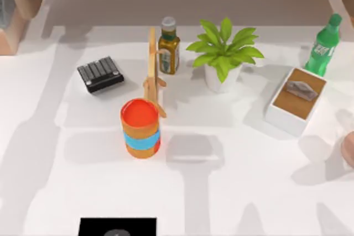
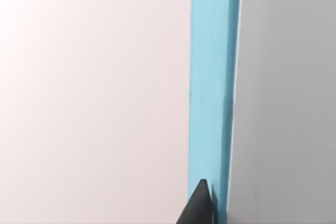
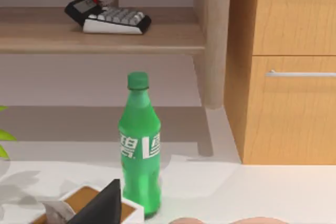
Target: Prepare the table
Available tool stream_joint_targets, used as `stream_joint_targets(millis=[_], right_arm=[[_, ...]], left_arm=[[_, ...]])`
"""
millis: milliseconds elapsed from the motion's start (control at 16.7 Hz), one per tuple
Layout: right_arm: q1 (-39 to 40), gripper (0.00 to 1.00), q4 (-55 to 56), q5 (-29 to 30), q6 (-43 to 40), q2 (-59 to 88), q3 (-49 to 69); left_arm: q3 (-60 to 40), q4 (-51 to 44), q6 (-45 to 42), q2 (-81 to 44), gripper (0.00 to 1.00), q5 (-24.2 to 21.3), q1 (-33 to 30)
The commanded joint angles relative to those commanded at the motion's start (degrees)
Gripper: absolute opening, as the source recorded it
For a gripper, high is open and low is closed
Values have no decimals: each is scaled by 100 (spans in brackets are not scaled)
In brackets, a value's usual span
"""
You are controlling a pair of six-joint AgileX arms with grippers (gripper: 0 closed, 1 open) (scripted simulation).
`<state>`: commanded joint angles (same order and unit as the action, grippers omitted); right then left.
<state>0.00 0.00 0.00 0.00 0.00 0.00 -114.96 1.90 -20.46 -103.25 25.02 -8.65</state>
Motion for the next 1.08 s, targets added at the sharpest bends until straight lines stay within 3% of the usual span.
stream_joint_targets(millis=[420,660,900,1080], right_arm=[[0,100,0,0,0,0,0],[0,100,0,0,0,0,0],[0,100,0,0,0,0,0],[0,100,0,0,0,0,0]], left_arm=[[2382,934,-2729,80,0,-1192,2933],[3875,1504,-4345,-101,0,-2120,4205],[5083,2144,-5801,-281,0,-3177,4846],[5648,2666,-6700,-354,0,-4022,4781]])
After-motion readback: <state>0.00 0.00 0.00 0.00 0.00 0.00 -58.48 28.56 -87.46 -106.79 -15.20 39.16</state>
